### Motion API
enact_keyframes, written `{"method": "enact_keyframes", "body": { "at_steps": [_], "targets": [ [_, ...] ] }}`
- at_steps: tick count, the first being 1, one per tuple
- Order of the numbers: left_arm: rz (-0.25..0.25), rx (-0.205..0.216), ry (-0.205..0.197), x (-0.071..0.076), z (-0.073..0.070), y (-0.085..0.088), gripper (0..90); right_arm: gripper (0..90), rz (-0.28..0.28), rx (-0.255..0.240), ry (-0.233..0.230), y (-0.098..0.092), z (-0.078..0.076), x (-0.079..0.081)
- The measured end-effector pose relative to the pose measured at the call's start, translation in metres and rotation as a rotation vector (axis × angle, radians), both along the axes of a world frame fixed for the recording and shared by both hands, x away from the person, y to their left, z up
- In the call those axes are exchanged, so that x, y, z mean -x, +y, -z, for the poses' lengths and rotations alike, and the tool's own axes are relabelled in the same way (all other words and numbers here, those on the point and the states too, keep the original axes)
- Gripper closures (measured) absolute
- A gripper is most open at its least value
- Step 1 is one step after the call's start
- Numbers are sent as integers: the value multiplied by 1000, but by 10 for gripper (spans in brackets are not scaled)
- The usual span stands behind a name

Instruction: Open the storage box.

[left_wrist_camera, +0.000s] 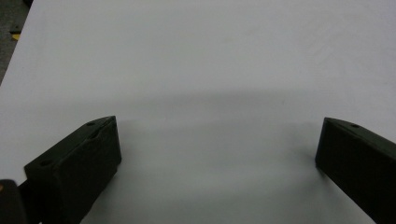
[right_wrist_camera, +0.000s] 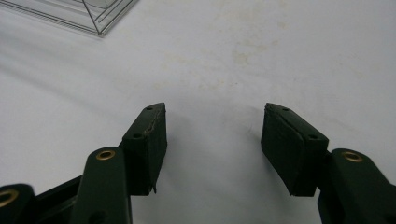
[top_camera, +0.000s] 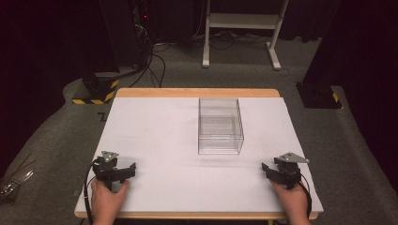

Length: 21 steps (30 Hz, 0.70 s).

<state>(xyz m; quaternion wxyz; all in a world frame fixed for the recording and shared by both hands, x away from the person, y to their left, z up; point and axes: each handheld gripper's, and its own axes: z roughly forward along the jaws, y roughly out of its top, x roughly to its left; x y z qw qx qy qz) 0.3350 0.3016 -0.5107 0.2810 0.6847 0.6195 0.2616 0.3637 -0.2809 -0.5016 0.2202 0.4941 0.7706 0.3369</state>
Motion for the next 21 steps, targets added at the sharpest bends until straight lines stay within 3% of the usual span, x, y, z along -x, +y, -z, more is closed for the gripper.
{"method": "enact_keyframes", "body": {
  "at_steps": [21],
  "targets": [
    [1, 2, 1, 0, 0, 0, 3, 354, -20, 13, 1, 1, 0, 1]
  ]
}}
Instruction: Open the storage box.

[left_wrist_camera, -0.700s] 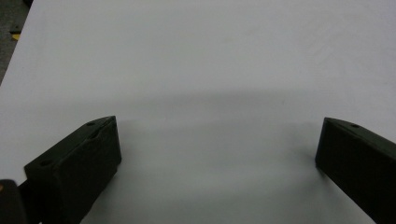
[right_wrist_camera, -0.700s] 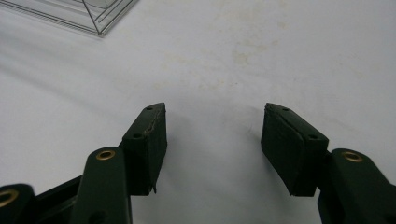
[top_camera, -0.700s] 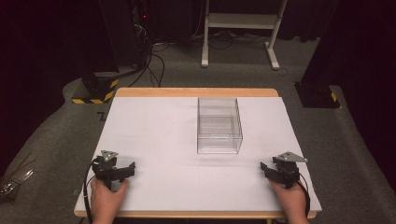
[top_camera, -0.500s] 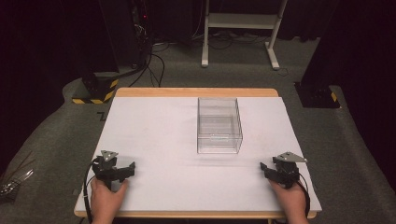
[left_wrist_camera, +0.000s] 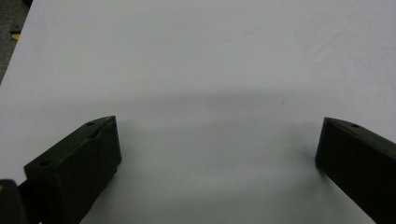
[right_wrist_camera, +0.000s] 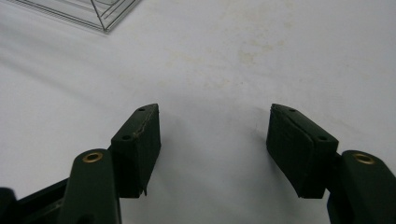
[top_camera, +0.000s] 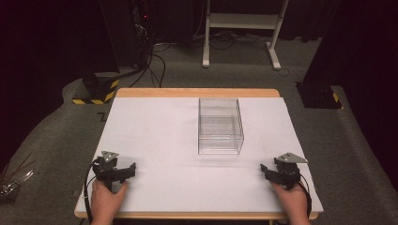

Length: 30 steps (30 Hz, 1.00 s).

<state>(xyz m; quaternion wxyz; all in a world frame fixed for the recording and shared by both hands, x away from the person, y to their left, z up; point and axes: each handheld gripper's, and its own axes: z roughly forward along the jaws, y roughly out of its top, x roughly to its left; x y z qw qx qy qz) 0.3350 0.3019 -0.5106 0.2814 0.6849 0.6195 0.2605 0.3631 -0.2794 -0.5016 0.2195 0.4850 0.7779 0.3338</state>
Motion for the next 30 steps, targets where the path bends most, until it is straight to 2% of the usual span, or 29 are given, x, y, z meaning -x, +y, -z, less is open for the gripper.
{"method": "enact_keyframes", "body": {
  "at_steps": [5, 7, 8, 9, 12, 14, 15, 30],
  "targets": [
    [0, 0, 0, 0, 0, 0, 2, 351, 1, 1, -5, 0, 0, 1],
    [0, 0, 0, 0, 0, 0, 3, 334, -12, -7, -41, 0, -2, 4],
    [0, 0, 0, 0, 0, 0, 3, 334, -12, -7, -41, 0, -2, 4],
    [0, 0, 0, 0, 0, 0, 3, 329, -11, -19, -70, -2, -3, 6],
    [0, 1, 1, 0, 0, 0, 3, 327, -15, -44, -79, -3, -4, 8],
    [0, 1, 1, 0, 0, 0, 2, 330, -22, -44, -85, -3, -5, 9],
    [0, 1, 1, 0, 0, 0, 2, 365, -38, -39, -103, -1, -6, 11],
    [1, 2, 2, 0, 0, 0, 3, 398, -82, -45, -133, 15, -14, 21]
  ]
}}
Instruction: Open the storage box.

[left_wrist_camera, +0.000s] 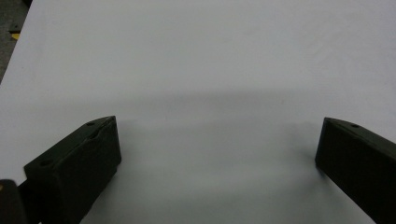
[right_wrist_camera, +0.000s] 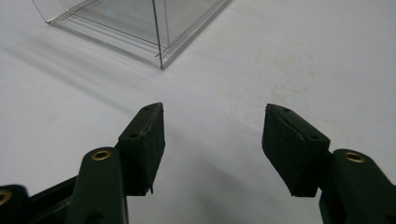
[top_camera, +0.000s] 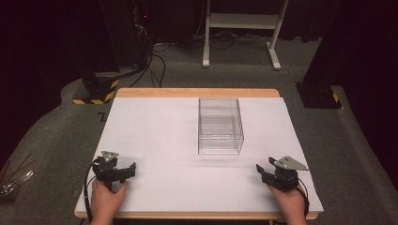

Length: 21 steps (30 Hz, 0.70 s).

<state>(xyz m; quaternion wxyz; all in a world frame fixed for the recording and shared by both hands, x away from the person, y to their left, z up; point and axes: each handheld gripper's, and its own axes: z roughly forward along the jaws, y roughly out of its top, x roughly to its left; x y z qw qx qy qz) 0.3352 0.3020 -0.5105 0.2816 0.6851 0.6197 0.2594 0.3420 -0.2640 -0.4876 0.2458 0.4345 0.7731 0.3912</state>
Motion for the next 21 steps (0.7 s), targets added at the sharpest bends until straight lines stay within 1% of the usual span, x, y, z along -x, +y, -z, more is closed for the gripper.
{"method": "enact_keyframes", "body": {
  "at_steps": [7, 11, 13, 15, 21],
  "targets": [
    [0, 0, 0, 0, 0, 0, 3, 437, -23, 1, 2, 8, 2, 4],
    [0, 1, 1, 0, 0, 0, 2, 453, -48, 8, 5, 16, 2, 6],
    [0, 0, 0, 0, 0, 0, 2, 454, -53, 5, 3, 16, 2, 6],
    [-2, 2, -1, 0, 0, 0, 2, 468, -61, -10, 9, 19, 2, 8],
    [-1, 2, -1, 0, 0, 0, 2, 487, -85, -11, 6, 24, 3, 10]
  ]
}}
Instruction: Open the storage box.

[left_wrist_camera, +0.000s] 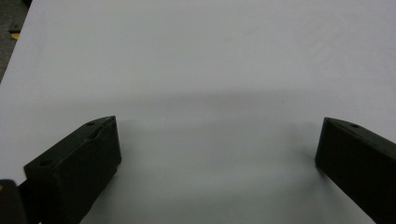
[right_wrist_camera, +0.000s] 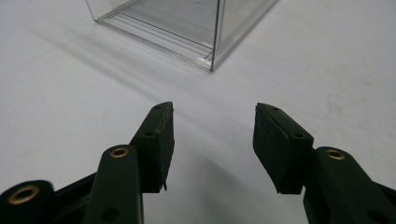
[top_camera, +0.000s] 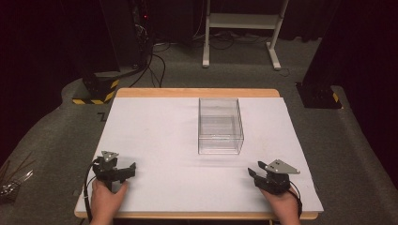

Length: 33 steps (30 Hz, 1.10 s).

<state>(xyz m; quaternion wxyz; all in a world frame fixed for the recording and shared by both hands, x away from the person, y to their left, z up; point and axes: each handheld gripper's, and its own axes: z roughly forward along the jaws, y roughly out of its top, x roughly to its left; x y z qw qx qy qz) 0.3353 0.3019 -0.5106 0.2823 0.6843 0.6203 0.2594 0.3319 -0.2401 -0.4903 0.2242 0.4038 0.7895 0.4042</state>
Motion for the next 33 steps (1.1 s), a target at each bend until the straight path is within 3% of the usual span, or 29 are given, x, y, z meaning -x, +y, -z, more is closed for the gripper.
{"method": "enact_keyframes", "body": {
  "at_steps": [16, 26, 33],
  "targets": [
    [0, 0, 0, 0, 0, 0, 2, 509, -61, -70, 8, 20, -4, 8],
    [0, 0, 0, 0, 0, 0, 2, 484, -84, -55, -2, 33, -5, 10],
    [1, -1, 1, 0, 0, 0, 2, 526, -132, -61, 6, 47, -7, 11]
  ]
}}
